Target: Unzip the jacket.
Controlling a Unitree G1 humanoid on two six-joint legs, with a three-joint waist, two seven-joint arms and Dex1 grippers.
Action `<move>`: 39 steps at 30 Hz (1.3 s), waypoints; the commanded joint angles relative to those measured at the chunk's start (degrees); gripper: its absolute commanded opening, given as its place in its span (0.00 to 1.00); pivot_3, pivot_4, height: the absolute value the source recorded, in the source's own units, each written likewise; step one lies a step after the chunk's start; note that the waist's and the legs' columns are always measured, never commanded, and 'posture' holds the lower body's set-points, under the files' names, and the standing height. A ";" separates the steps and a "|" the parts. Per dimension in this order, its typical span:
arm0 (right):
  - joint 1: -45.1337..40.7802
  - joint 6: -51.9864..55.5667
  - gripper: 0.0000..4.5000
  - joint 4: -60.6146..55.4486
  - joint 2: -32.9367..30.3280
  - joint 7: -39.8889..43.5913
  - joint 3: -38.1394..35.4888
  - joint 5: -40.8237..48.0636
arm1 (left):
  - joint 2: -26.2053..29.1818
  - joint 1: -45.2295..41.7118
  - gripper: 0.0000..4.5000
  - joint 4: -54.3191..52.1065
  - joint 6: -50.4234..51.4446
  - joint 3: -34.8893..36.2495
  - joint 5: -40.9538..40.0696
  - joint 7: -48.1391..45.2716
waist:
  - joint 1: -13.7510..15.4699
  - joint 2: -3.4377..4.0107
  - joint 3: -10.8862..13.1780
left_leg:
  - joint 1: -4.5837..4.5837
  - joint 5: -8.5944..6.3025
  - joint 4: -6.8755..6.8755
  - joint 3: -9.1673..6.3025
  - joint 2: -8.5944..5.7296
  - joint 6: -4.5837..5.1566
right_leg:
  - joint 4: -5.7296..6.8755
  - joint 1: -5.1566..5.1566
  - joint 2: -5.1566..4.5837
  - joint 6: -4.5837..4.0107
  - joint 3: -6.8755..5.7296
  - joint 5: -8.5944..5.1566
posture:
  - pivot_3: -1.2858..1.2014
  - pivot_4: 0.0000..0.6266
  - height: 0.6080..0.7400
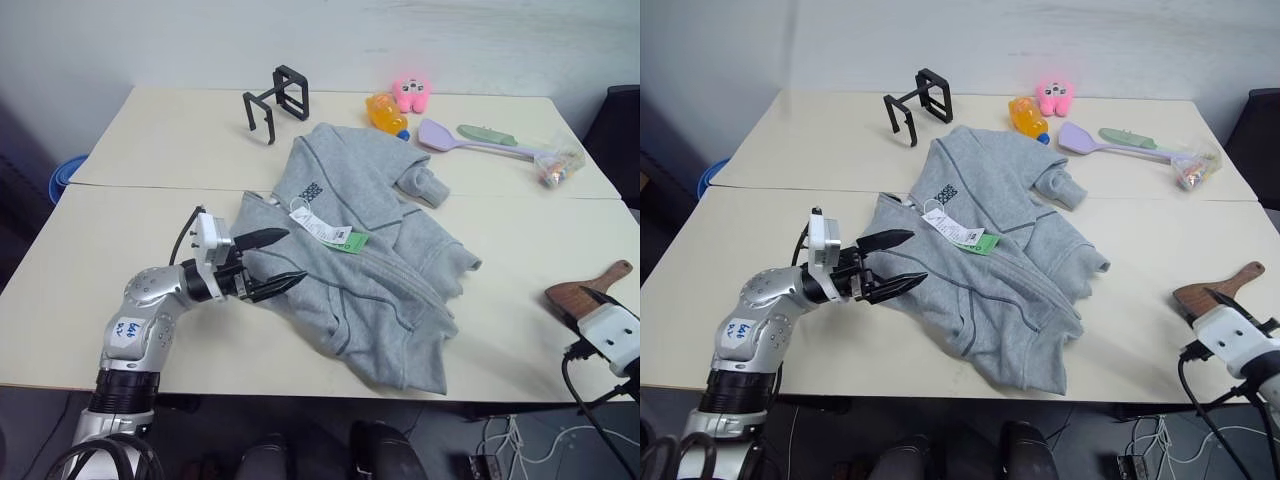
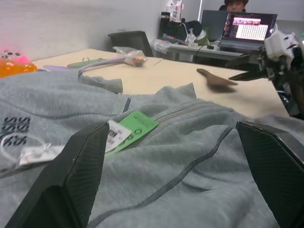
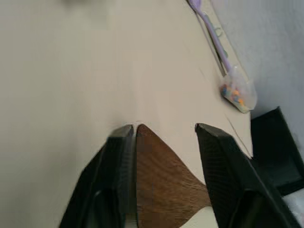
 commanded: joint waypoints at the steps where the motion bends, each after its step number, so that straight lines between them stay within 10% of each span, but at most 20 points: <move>1: 1.55 1.66 0.72 -10.32 -2.15 7.24 -2.72 12.15 | 4.26 -0.58 1.00 2.64 -1.96 2.44 1.38 -3.04 | -0.10 0.01 0.00 | 0.02 0.00 0.00 0.02 0.00 0.00 | 0.00 0.00 -0.01 0.00 0.03 0.00 | 0.52 0.24 1.00; 5: 2.68 17.46 0.99 -29.22 -6.02 13.92 1.74 28.52 | 12.34 -3.42 1.00 15.34 -11.47 3.55 7.47 -7.72 | -0.12 0.08 0.04 | 0.09 -0.01 0.00 0.01 0.07 -0.01 | 0.00 0.00 -0.05 -0.01 0.06 0.00 | 0.52 0.24 1.00; 9: 0.23 29.88 0.99 -40.94 -8.23 14.11 12.44 33.75 | 16.06 -9.29 1.00 29.89 -26.26 1.26 15.15 -10.10 | 0.45 -0.08 -0.01 | 0.03 -0.04 0.02 -0.18 0.15 -0.05 | 0.02 0.04 -0.14 -0.04 -0.19 -0.02 | 0.52 0.24 1.00; 23: -18.67 44.13 0.99 -31.12 7.03 5.83 45.61 10.56 | 7.10 -21.19 1.00 48.27 -37.53 -5.13 21.17 -16.48 | 1.25 -0.15 0.01 | -0.38 -0.30 0.46 -0.10 -0.33 0.59 | -0.01 -0.05 -0.17 0.43 -0.74 0.24 | 0.52 0.24 1.00; 32: -14.90 44.31 0.43 -32.40 8.33 3.45 43.49 6.93 | 4.09 -22.28 0.47 52.95 -36.49 -9.56 26.60 -17.93 | 1.27 -0.21 -0.04 | -0.24 -0.28 0.48 0.00 -0.27 0.56 | 0.00 0.04 -0.13 0.52 -0.63 0.29 | 0.52 0.24 1.00; 39: -4.74 33.50 0.00 -33.80 -0.09 13.40 32.64 11.94 | 8.73 -7.99 0.02 27.41 -20.50 -11.30 16.21 -32.94 | 1.21 -0.14 -0.09 | -0.17 -0.40 0.45 0.04 -0.31 0.68 | -0.04 0.08 -0.17 0.53 -0.55 0.30 | 0.52 0.24 1.00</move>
